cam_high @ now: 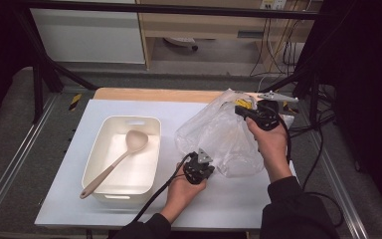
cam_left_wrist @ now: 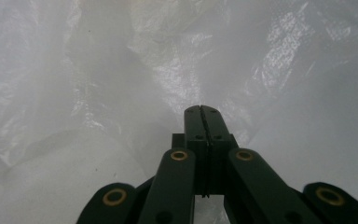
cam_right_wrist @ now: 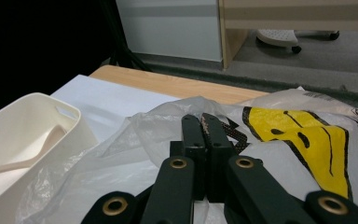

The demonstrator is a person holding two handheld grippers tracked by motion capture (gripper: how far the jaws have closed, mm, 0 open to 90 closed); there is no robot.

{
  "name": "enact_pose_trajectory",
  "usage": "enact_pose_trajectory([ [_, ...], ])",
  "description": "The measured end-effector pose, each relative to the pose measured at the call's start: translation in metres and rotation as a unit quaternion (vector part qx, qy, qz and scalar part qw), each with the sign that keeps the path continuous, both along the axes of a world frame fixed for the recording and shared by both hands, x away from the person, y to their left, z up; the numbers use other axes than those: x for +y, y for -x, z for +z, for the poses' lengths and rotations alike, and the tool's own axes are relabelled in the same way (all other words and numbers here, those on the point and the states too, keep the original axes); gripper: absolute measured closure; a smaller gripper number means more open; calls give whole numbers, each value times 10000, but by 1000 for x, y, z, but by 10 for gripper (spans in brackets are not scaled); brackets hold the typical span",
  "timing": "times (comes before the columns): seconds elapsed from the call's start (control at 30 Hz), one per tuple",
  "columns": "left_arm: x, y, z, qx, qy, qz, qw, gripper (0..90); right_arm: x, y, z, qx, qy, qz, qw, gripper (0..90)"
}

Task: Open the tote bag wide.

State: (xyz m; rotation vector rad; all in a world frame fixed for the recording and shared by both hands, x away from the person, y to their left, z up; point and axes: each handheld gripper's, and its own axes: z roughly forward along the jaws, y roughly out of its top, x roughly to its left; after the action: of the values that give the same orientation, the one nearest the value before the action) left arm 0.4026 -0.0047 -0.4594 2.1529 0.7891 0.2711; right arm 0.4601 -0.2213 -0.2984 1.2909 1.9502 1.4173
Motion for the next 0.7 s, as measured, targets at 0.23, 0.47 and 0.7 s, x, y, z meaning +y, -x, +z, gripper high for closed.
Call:
enact_pose_trajectory([
  [0.23, 0, 1, 0, -26, -15, 7, 10000, 900, 4, -1, -10, 117, -49, 62, 9999, 900],
  [0.47, -3, 5, 0, -191, -131, 15, 9997, 900, 13, -1, -35, 266, -264, 82, 9993, 900],
  [0.7, -4, 5, 0, -225, -165, 2, 9996, 900, 20, -2, -49, 206, 88, 93, 9997, 900],
])
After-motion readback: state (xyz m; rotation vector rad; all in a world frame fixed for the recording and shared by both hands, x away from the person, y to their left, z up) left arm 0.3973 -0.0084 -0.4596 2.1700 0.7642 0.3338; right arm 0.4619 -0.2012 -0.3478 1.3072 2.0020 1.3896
